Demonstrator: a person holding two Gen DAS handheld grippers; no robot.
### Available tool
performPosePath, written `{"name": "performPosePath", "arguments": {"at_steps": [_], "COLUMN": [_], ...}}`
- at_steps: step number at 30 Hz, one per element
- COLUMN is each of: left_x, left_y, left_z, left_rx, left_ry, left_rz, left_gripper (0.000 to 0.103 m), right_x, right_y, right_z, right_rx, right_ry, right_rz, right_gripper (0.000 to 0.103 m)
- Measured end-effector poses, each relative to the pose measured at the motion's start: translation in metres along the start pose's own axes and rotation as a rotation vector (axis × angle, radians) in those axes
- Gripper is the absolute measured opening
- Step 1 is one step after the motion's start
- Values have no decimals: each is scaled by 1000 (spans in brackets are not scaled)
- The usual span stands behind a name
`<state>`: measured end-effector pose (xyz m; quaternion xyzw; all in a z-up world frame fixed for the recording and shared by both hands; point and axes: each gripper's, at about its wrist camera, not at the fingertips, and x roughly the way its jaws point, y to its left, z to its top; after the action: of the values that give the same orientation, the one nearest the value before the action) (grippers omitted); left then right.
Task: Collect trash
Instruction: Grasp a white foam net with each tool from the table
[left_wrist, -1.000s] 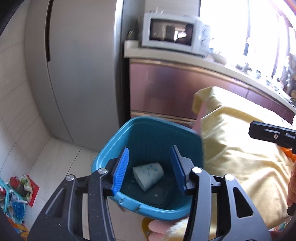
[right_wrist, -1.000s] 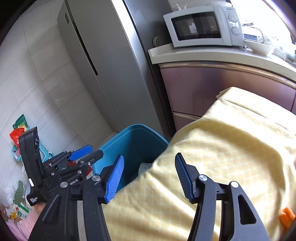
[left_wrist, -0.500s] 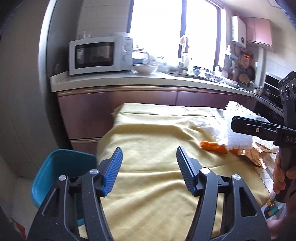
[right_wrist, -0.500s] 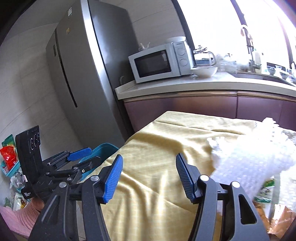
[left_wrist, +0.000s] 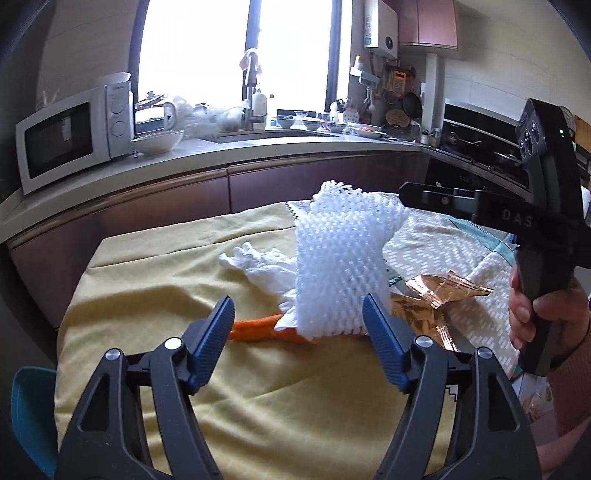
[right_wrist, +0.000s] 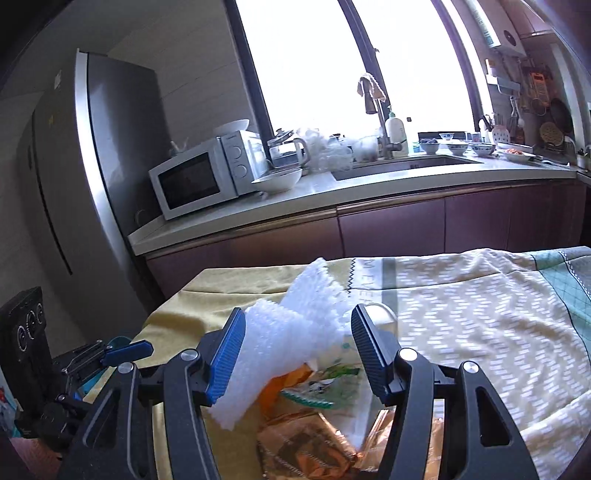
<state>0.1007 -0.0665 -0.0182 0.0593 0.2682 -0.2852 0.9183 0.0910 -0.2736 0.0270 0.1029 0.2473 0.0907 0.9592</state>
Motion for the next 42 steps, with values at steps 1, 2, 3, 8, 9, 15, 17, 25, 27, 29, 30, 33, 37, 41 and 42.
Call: {"name": "performPosePath", "arguments": {"at_steps": [1, 2, 3, 8, 9, 15, 17, 25, 27, 29, 30, 33, 37, 41, 42], "left_x": [4, 9, 13, 33, 37, 56, 57, 44, 37, 27, 22, 5, -19, -41, -46], "left_y": [-3, -7, -10, -18, -19, -19, -16, 6, 11, 15, 16, 22, 32, 46, 48], "left_z": [2, 4, 6, 8, 8, 4, 3, -1, -1, -1, 0, 0, -3, -7, -9], "left_rx": [8, 17, 22, 41, 42, 21, 7, -85, -101, -108, -110, -119, -131, -156, -162], "left_ry": [1, 4, 11, 57, 65, 117, 120, 103, 86, 68, 59, 35, 8, -14, -18], "left_rz": [6, 7, 2, -6, -4, -17, -23, -56, -65, -67, -67, -62, -47, -26, -21], "left_gripper": [77, 77, 77, 79, 79, 52, 42, 14, 13, 12, 12, 12, 12, 12, 12], "right_x": [3, 7, 11, 24, 27, 36, 35, 21, 17, 13, 10, 4, -4, -7, -8], "right_y": [-5, -10, -16, -29, -29, -28, -26, -16, -12, -9, -7, 0, 9, 16, 18], "right_z": [0, 1, 1, -6, -6, -10, -10, -4, -2, 0, 2, 5, 9, 11, 11], "right_rx": [7, 17, 28, 70, 77, 98, 94, 65, 61, 64, 64, 58, 49, 44, 45], "right_ry": [4, 12, 22, 60, 67, 94, 93, 54, 42, 33, 29, 14, -4, -14, -15], "right_rz": [-11, -21, -20, 8, 16, 61, 74, 121, 143, 172, 184, 211, 238, 264, 271], "right_gripper": [57, 57, 57, 57, 57, 32, 23, 10, 10, 10, 10, 10, 10, 10, 10]}}
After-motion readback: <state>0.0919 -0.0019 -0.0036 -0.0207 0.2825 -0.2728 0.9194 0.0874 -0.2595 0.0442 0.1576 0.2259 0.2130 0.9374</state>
